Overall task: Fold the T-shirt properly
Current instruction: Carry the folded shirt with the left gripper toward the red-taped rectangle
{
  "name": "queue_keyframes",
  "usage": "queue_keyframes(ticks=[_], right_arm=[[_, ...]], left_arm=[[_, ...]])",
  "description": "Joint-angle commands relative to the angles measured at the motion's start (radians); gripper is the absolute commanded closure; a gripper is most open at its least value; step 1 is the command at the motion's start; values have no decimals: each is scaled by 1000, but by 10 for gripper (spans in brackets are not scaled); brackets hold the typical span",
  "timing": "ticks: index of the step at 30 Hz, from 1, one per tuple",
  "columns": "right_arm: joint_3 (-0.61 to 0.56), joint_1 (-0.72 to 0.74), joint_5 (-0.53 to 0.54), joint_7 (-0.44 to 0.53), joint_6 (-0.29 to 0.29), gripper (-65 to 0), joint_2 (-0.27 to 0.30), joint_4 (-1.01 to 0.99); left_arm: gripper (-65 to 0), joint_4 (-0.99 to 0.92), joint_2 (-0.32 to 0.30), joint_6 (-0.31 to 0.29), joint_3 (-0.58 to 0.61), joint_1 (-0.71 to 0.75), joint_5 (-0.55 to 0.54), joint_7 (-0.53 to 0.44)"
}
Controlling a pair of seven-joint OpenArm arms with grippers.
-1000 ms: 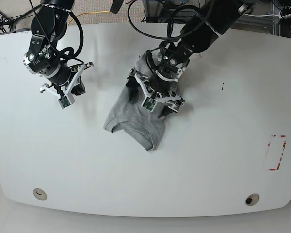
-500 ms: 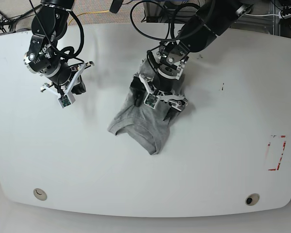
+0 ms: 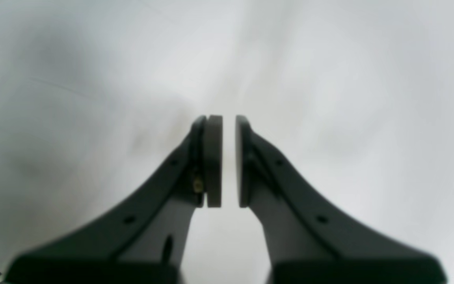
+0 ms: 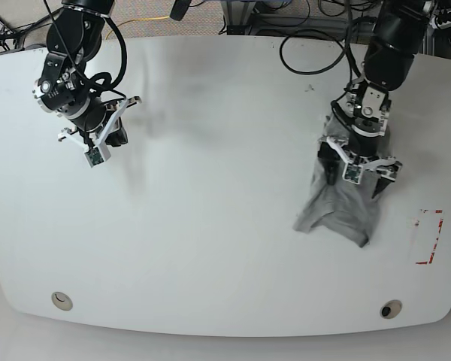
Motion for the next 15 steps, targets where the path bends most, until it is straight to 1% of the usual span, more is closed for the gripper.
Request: queue_keyframes(ticks=[1, 5, 6, 9, 12, 15], right_arm=[[4, 9, 14, 15, 6, -51, 9, 22], [4, -5, 14, 15, 6, -51, 11, 22], [4, -6, 14, 15, 6, -51, 11, 22], [4, -11, 14, 17, 6, -51, 11, 40], [4, -28, 14, 18, 6, -51, 11, 56], [4, -40, 14, 21, 6, -51, 11, 57]], left_arm=[[-593, -27, -54, -101, -102, 51, 12, 145], [-593, -28, -92, -237, -293, 110, 13, 145], [-593, -35, -100, -262, -326, 116, 13, 145], [-593, -93, -137, -369, -444, 127, 12, 145], [-593, -151, -173, -435, -525, 127, 12, 145], [-593, -196, -218, -475, -583, 127, 12, 145]])
